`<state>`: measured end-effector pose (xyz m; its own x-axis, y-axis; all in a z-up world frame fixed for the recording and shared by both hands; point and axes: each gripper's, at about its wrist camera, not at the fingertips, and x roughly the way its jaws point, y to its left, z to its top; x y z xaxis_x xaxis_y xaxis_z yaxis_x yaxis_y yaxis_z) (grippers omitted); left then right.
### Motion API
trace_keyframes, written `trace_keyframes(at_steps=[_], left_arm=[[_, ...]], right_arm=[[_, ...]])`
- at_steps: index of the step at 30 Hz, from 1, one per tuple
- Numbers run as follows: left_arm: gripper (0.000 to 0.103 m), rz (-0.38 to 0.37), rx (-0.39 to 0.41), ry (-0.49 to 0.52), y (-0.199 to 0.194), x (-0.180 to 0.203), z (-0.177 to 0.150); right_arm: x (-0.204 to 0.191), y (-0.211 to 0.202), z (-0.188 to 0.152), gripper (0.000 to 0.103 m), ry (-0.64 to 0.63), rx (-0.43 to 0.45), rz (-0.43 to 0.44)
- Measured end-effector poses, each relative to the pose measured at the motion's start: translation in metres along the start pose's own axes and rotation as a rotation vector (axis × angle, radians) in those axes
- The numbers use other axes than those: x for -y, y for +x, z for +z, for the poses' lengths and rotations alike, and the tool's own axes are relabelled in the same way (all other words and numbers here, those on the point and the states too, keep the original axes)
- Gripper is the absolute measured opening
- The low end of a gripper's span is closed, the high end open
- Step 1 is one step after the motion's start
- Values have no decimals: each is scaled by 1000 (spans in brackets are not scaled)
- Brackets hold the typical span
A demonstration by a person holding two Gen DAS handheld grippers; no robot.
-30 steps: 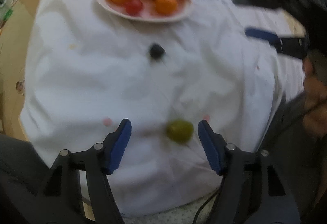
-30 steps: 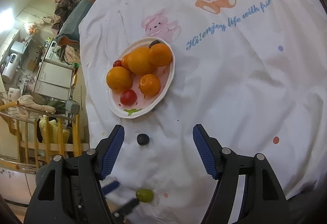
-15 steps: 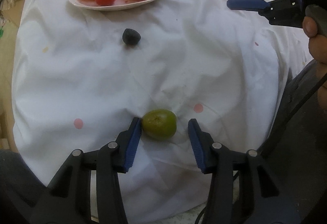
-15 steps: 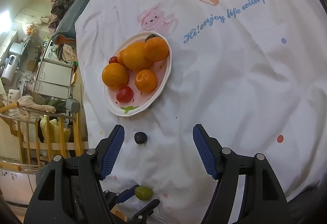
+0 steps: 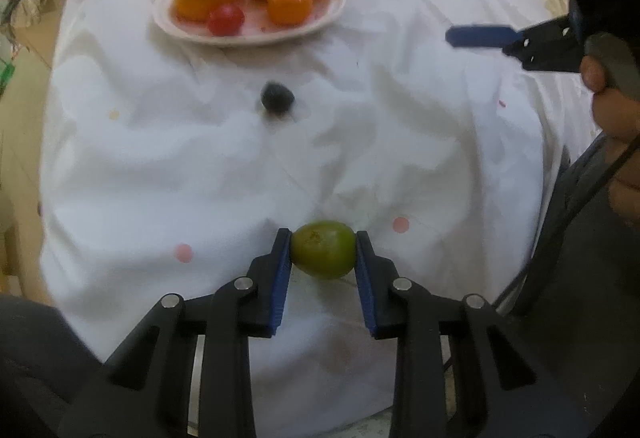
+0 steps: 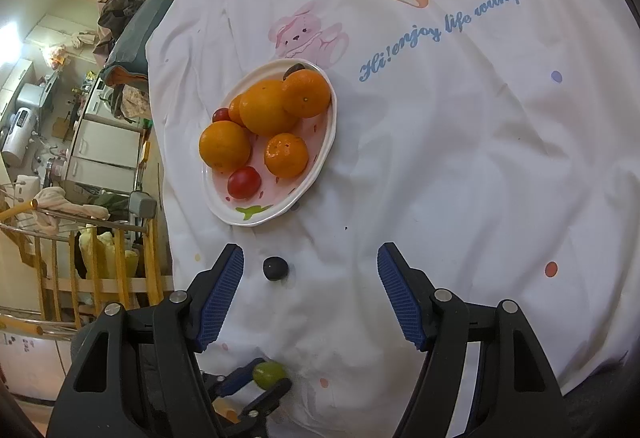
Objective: Organize fruits
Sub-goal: 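Grasp the green grape with the left tool, then grasp the remaining black grape with the right tool while the left tool holds the green grape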
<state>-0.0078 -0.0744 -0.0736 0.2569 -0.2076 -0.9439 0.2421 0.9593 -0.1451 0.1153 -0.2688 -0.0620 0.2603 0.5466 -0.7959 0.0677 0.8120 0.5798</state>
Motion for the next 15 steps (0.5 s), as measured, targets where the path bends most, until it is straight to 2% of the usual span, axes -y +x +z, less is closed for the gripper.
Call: trace_keyframes(at_steps=[3,10,15], left_arm=[[27,5,43,-25,-18,-10,8],[27,71,116,-112,-44,-66,57],[27,92,150,-202,-44,-99,77]], right_arm=[[-1,1,0,72,-5,-1,-1],[-14,24,-3,72,-65,-64,-16],[-35,57,-4,60,-160,-125,-38]])
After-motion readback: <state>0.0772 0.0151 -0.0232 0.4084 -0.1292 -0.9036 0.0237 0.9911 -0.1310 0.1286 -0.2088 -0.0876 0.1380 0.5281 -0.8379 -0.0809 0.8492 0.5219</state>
